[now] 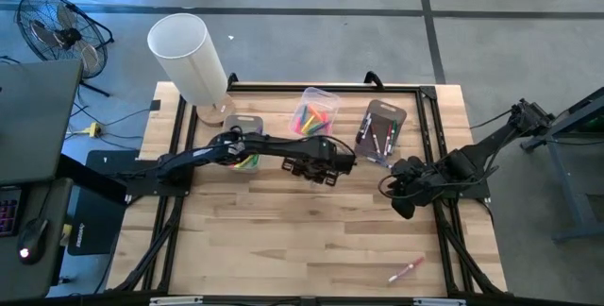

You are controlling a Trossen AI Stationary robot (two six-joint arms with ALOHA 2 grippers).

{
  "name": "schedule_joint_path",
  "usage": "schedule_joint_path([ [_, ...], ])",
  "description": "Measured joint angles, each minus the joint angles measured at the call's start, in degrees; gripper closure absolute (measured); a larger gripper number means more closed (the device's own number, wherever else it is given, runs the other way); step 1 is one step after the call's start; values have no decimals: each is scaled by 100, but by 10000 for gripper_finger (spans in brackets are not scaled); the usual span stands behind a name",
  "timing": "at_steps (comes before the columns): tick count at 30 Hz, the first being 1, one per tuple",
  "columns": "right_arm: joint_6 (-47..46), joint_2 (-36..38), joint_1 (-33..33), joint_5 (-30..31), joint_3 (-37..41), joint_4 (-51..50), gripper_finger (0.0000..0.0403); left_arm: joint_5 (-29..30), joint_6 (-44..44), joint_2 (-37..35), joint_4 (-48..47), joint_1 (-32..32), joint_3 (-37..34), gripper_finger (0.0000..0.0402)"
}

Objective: Pick & Place Markers
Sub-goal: Put the blue marker into the black bin

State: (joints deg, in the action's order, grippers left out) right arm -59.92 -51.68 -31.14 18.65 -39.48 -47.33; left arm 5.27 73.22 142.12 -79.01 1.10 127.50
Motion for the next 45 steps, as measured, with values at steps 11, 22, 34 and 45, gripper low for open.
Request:
schedule_joint_path([
  [11,203,0,-4,40,0,-9,289,-254,-470,97,647,10,1,213],
  [22,207,0,-4,252,0,6,289,-642,-1142,103,667,-20,-97,338],
  [34,194,0,-4,305,0,175,289,-1090,-1845,55,-143,-264,142,387],
  [45,192,-2,-2,396,0,223,289,-409,-2522,-701,-858,-653,169,385],
])
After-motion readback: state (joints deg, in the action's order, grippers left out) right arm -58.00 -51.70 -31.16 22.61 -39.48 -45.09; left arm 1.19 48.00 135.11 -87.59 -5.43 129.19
